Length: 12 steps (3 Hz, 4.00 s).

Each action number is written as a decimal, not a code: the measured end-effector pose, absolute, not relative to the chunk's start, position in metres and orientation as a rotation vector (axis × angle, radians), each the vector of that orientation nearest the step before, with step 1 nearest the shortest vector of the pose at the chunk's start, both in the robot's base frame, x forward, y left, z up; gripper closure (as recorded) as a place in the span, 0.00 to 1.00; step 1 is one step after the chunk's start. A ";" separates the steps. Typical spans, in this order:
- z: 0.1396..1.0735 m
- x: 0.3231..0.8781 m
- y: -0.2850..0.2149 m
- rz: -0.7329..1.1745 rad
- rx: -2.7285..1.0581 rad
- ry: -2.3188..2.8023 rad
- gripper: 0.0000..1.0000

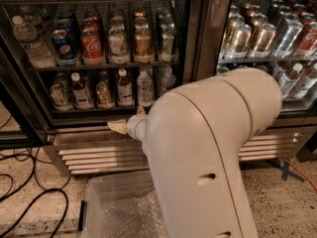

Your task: Pick blue plastic bottle from bottom shelf of fridge

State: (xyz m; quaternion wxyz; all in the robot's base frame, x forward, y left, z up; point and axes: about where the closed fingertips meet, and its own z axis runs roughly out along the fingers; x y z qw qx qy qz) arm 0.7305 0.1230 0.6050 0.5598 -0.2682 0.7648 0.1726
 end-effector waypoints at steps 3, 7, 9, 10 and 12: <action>0.607 0.761 0.118 0.382 -0.575 1.782 0.19; 0.626 0.867 0.132 0.309 -0.548 1.771 0.31; 0.623 0.888 0.128 0.300 -0.534 1.780 0.31; 0.625 0.884 0.130 0.291 -0.537 1.766 0.50; 0.626 0.883 0.130 0.295 -0.537 1.765 0.96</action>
Offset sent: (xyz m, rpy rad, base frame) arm 0.0275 -0.0024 0.0053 0.0320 -0.0374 -0.0360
